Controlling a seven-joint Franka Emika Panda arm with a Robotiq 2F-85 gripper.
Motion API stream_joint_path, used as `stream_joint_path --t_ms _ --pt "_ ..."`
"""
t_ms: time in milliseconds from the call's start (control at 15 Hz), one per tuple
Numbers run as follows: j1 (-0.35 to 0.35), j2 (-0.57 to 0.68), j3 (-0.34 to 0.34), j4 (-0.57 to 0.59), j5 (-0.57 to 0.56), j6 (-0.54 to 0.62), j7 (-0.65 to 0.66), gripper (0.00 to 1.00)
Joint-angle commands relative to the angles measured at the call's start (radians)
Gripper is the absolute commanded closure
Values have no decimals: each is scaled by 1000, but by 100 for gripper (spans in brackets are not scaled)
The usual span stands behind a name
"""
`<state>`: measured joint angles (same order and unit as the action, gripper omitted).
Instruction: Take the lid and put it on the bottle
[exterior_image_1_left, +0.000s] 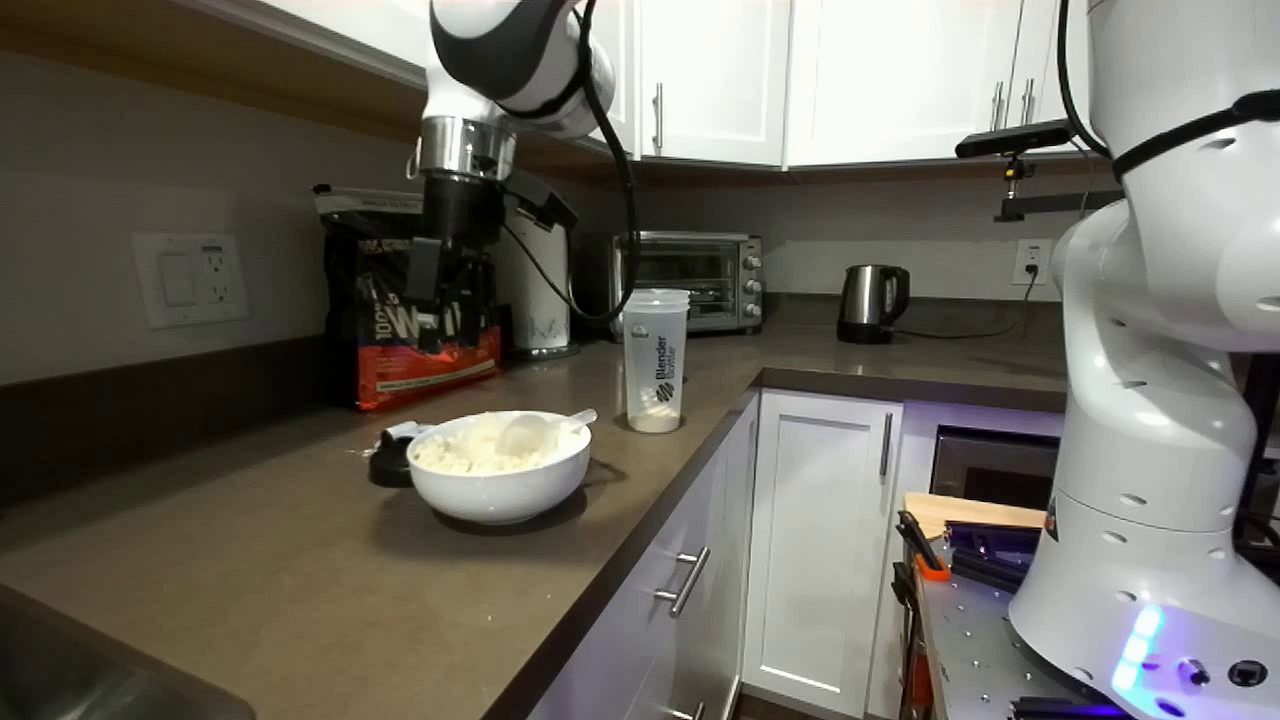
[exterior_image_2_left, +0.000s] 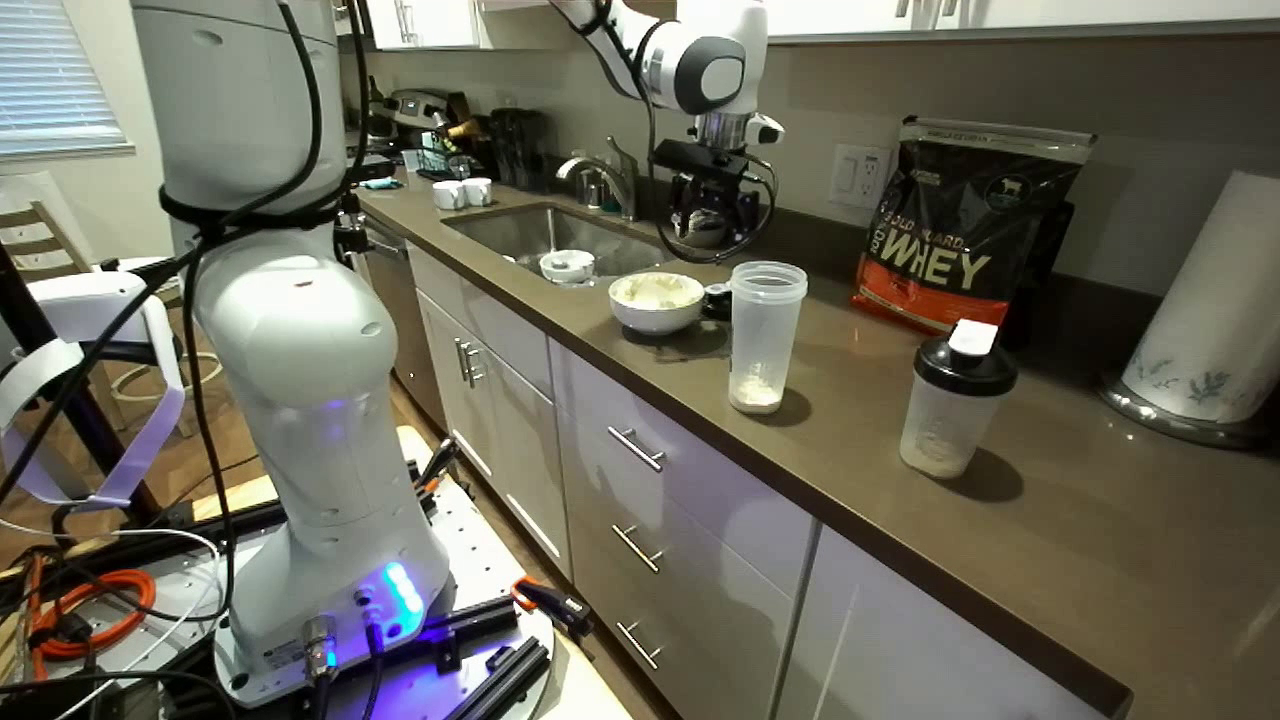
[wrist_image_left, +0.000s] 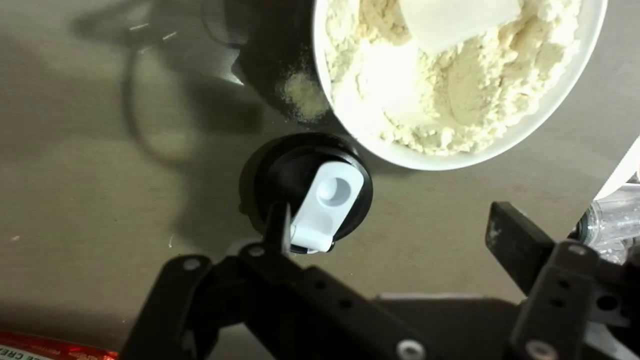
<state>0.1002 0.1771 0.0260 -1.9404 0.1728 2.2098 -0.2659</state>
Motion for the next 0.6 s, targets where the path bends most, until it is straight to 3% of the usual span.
stream_joint_path --t_ms 0,533 --pt "-24 14 24 -28 11 77 24 0" --pt "-10 89 44 -54 -34 283 98 0"
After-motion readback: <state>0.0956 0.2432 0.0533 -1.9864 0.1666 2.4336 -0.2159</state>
